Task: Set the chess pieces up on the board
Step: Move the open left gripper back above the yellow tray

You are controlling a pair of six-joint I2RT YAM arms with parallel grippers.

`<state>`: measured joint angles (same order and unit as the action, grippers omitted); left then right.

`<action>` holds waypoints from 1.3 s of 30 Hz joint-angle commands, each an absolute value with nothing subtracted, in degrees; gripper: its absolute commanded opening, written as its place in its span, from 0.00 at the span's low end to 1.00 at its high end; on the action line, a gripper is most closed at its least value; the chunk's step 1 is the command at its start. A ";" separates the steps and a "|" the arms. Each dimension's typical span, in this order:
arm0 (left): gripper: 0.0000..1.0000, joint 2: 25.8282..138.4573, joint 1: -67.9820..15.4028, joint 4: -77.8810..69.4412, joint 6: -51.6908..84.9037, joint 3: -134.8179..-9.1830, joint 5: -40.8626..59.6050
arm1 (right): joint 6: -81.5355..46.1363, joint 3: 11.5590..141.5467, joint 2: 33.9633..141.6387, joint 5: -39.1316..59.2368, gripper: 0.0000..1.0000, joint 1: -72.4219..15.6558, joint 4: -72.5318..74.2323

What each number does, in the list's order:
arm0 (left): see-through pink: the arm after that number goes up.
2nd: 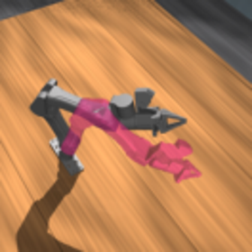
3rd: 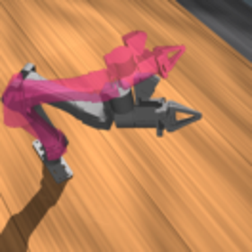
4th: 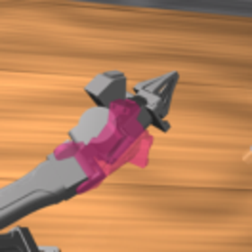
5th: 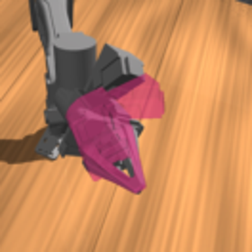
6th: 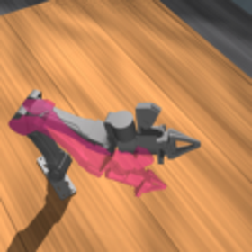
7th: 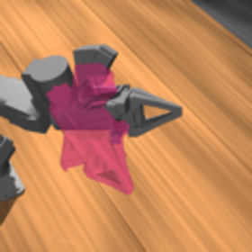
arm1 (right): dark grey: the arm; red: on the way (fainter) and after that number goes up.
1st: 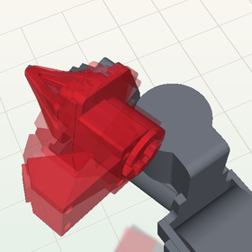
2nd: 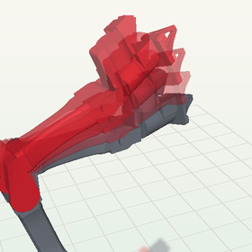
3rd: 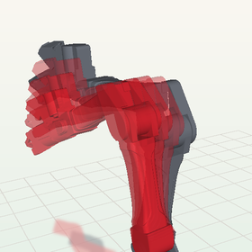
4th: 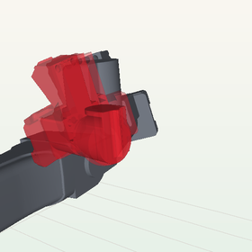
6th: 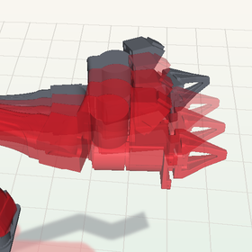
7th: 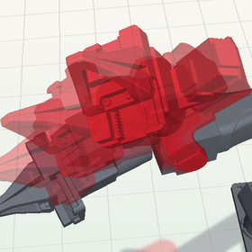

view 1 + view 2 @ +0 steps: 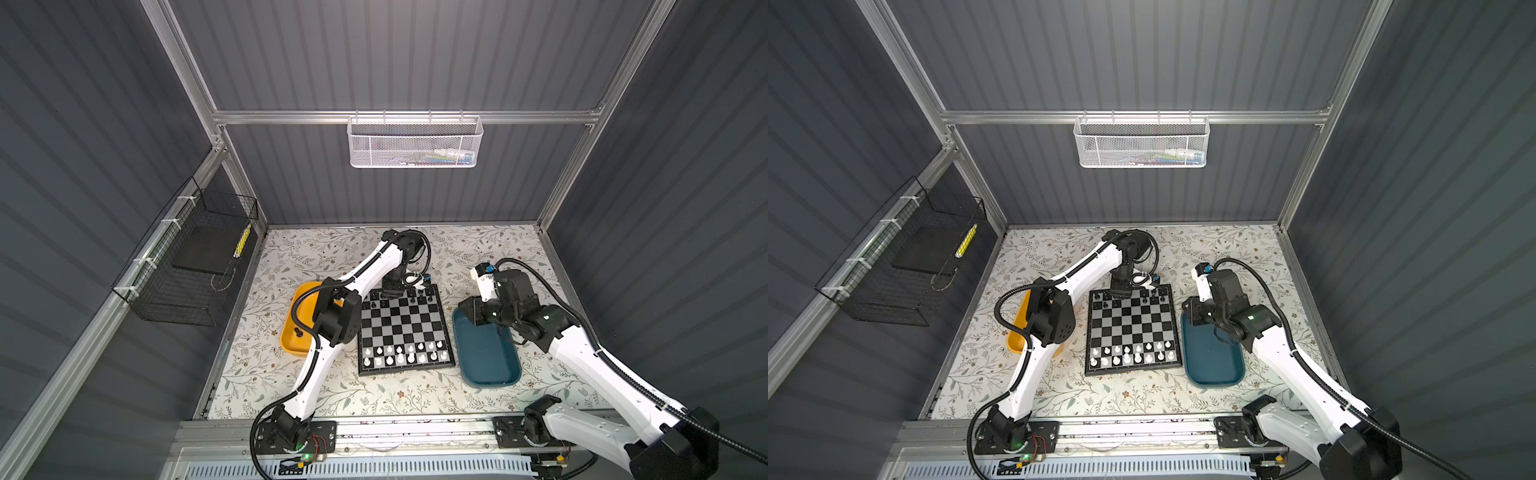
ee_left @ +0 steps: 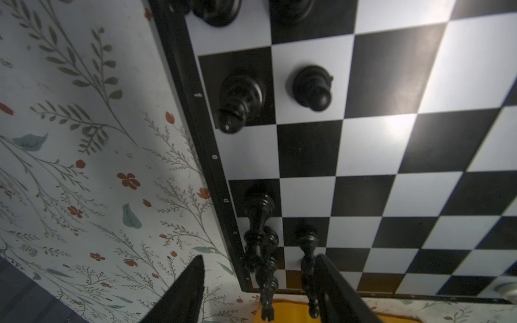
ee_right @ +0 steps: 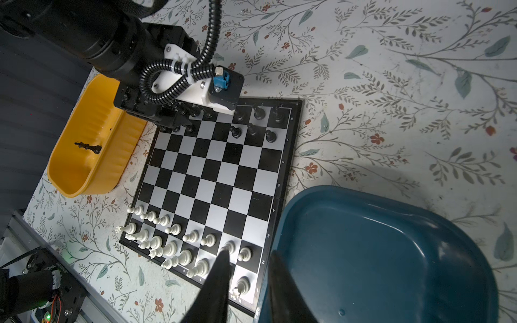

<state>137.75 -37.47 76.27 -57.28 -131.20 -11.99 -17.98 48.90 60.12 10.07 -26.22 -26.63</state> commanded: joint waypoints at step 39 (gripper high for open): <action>0.55 98.50 -5.92 79.09 -53.66 -92.72 -0.79 | -16.60 50.93 63.76 11.34 0.27 -25.80 -22.59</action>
